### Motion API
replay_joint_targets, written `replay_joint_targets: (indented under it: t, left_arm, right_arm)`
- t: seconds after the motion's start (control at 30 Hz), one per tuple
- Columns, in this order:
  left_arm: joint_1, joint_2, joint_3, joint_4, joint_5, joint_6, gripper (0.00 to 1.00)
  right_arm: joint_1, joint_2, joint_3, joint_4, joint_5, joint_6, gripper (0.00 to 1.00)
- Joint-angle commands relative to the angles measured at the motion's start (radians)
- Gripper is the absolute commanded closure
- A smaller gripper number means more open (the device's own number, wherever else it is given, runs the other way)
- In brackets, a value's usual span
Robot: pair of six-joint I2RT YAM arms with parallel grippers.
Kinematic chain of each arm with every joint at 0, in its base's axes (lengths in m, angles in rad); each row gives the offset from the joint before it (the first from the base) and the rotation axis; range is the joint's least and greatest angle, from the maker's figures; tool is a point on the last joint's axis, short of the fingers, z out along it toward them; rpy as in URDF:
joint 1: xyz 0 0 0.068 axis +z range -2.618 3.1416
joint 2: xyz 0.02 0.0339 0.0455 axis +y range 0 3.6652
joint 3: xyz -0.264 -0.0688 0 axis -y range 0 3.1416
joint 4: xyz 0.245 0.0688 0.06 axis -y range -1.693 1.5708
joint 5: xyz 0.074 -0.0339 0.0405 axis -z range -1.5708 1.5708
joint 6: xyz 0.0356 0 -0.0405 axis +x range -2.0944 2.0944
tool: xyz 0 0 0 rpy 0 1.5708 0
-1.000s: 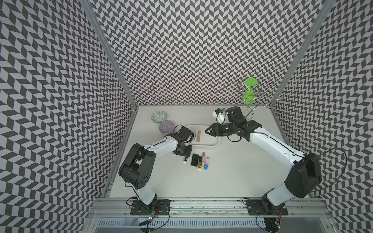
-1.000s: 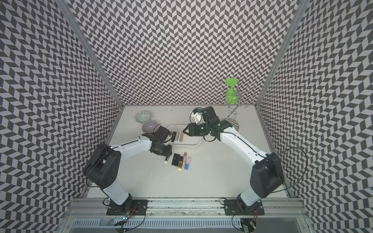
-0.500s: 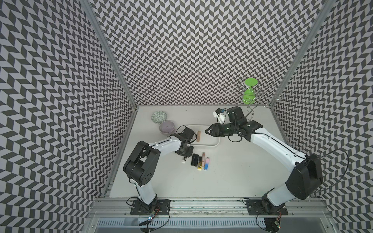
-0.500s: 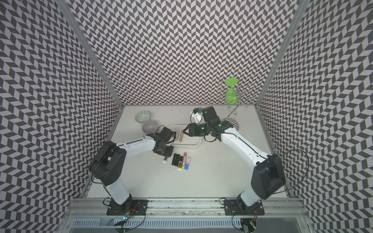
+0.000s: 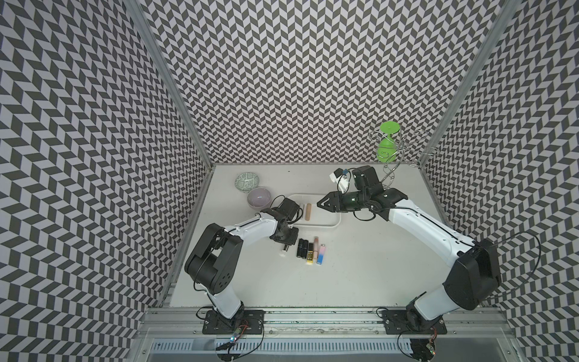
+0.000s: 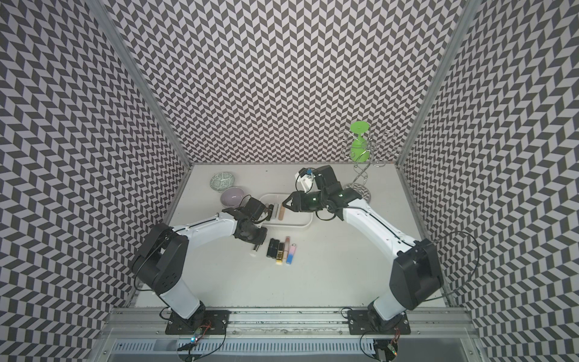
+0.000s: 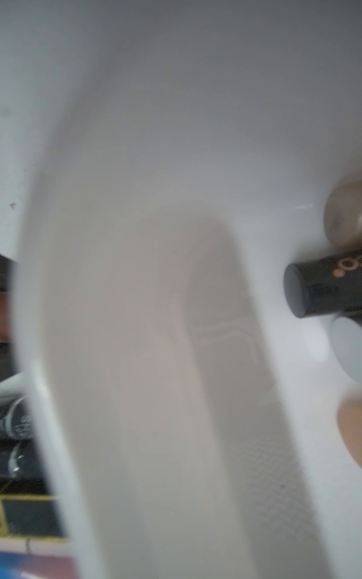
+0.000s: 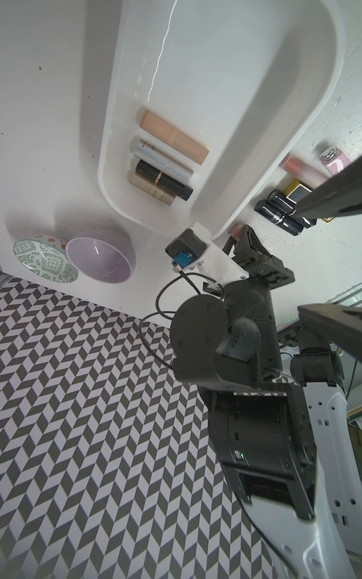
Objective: Put the lipstick into the storage box
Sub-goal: Pick up the lipstick at the center of the board.
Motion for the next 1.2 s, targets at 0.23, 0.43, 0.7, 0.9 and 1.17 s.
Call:
replay_joint_targets:
  t: [0.23,0.43,0.7,0.9,1.17]
  left_arm:
    - [0.167,-0.294,-0.024,0.027,0.355,-0.074,0.81]
    - [0.21,-0.344,-0.003,0.09,0.534,-0.129,0.81]
    - [0.215,-0.394,0.012,0.203,0.665,-0.239,0.8]
    - [0.217,-0.414,0.003,0.322,0.767,-0.33,0.8]
    - [0.217,-0.443,-0.053,0.617,0.9,-0.527,0.8]
  right_arm:
    - [-0.003,-0.018,-0.002,0.123,-0.093,0.075,0.51]
    - [-0.006,-0.042,-0.011,0.158,-0.151,0.106,0.5]
    - [-0.01,-0.09,-0.041,0.169,-0.191,0.11,0.49]
    - [-0.01,-0.134,-0.076,0.166,-0.224,0.101,0.44]
    - [-0.01,-0.19,-0.156,0.266,-0.342,0.163,0.38]
